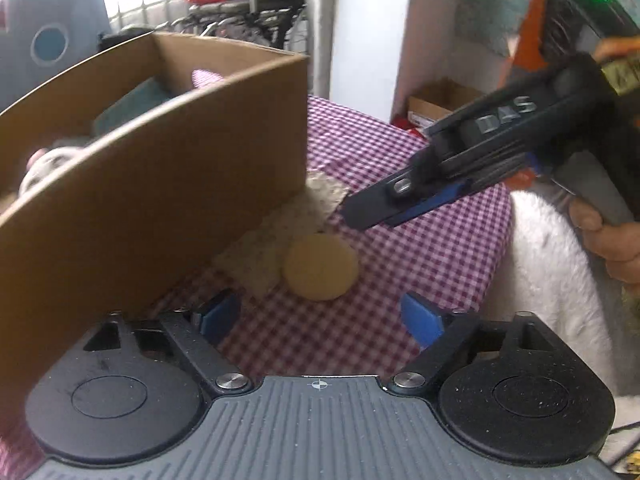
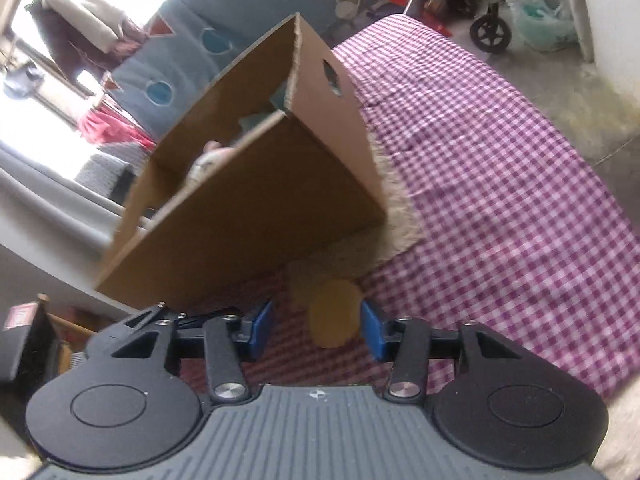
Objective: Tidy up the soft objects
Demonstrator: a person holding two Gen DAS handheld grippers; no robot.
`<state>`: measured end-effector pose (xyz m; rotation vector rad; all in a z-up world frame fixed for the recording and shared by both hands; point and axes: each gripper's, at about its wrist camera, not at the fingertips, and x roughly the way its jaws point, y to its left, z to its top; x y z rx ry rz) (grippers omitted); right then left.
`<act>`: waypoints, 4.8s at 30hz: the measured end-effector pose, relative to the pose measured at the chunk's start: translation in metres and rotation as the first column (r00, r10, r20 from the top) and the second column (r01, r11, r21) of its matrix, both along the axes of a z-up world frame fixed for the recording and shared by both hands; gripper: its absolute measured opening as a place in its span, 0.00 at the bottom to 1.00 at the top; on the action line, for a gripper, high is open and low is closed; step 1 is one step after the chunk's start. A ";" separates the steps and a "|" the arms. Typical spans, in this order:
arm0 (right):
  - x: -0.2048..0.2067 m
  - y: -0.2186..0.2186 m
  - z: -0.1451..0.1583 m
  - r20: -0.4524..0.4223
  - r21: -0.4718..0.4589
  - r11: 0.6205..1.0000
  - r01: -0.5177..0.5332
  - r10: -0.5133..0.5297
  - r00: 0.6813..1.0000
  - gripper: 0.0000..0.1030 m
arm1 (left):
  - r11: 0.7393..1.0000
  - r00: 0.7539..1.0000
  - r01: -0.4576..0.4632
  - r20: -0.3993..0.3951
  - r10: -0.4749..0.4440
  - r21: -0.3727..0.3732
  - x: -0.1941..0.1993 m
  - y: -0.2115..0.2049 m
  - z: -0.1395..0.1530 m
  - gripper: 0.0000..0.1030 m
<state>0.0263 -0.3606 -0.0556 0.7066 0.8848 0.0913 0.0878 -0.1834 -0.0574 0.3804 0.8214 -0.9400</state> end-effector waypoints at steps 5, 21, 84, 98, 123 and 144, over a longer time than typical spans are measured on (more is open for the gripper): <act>0.001 0.002 -0.022 -0.033 -0.030 1.000 -0.006 0.005 0.999 0.41 | 0.999 0.998 0.013 0.068 -0.016 0.046 -0.006 -0.022 -0.022 0.66; 0.006 -0.010 -0.032 0.085 0.191 0.981 -0.021 0.005 0.996 0.25 | 0.999 0.998 -0.033 0.051 0.034 -0.025 0.014 -0.018 -0.029 0.27; 0.256 0.040 0.042 -0.180 -0.314 0.887 -0.340 0.296 0.938 0.15 | 0.981 0.981 -0.193 0.039 0.192 0.029 0.128 0.027 0.087 0.89; 0.142 0.051 0.134 0.202 -0.449 0.882 -0.142 0.255 0.946 0.85 | 0.856 0.882 -0.442 0.043 0.469 -0.267 0.069 0.140 0.146 1.00; 0.030 0.134 0.120 0.238 -0.638 0.762 0.113 0.055 0.970 1.00 | 0.679 0.665 -0.725 0.140 0.733 -0.112 0.018 0.167 0.108 1.00; 0.054 0.151 0.100 0.150 -0.623 0.782 0.030 0.081 0.985 1.00 | 0.636 0.630 -0.771 0.112 0.769 -0.028 0.023 0.141 0.112 1.00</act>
